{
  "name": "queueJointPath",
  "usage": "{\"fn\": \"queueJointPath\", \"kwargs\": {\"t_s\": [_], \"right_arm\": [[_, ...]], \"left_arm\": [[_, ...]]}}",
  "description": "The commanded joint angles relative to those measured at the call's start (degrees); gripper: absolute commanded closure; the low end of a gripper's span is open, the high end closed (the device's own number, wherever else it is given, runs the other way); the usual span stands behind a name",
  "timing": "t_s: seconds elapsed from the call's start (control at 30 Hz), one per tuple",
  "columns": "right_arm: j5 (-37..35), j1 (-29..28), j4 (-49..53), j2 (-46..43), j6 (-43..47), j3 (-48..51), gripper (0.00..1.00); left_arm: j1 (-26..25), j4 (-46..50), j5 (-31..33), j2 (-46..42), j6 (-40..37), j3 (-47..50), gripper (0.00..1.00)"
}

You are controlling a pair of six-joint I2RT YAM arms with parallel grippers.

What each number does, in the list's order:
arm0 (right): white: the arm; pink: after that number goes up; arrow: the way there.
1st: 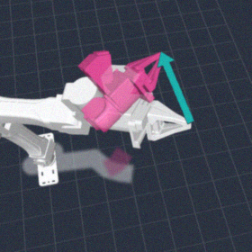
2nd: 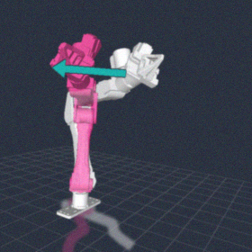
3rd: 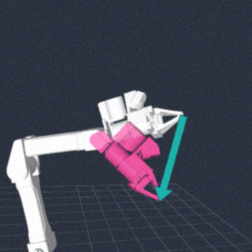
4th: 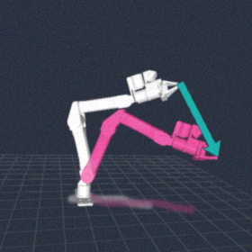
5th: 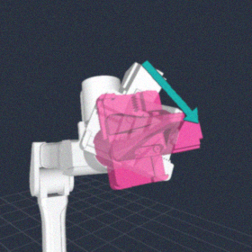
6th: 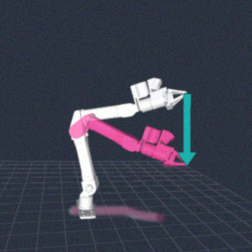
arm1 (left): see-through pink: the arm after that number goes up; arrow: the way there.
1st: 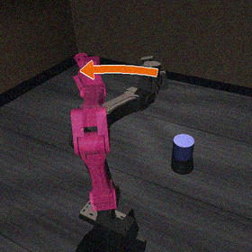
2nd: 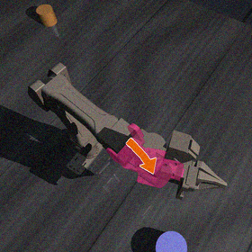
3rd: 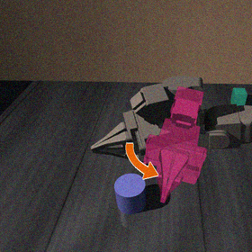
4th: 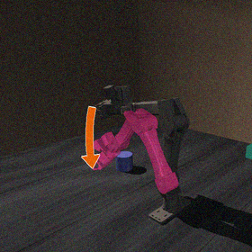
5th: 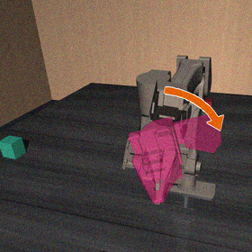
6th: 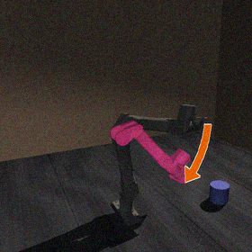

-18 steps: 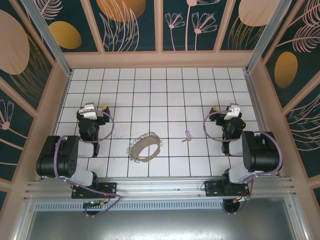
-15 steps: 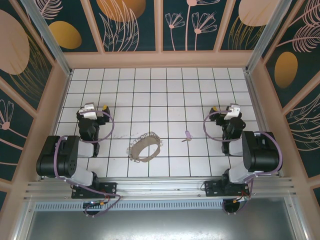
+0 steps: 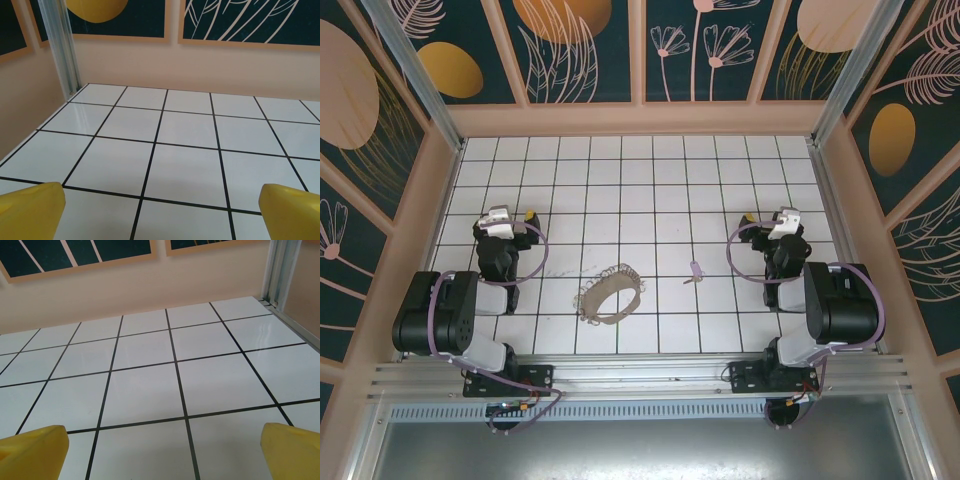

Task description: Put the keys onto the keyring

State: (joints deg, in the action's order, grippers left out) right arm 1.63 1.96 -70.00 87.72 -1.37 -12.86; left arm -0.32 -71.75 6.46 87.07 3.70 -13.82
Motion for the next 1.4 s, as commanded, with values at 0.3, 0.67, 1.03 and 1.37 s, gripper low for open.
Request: {"fn": "queueJointPath", "kwargs": {"t_s": [0.3, 0.67, 1.03, 1.37], "right_arm": [[1.85, 0.75, -0.31, 0.48, 0.49, -1.16, 0.01], [0.86, 1.03, 14.83, -8.16, -0.37, -6.16, 0.01], [0.92, 2.32, 45.77, -12.05, -19.05, -19.86, 0.01], [11.38, -12.67, 58.6, -15.79, -19.2, -20.89, 0.26]], "left_arm": [[0.23, -1.03, 0.13, -0.05, 0.6, 0.28, 0.01], [0.23, 14.88, 0.36, -8.46, 0.88, -3.9, 0.01], [0.14, 47.81, -7.29, -9.55, 19.62, -23.06, 0.01], [-9.63, 59.4, -15.61, -7.58, 29.12, -27.92, 0.04]]}}
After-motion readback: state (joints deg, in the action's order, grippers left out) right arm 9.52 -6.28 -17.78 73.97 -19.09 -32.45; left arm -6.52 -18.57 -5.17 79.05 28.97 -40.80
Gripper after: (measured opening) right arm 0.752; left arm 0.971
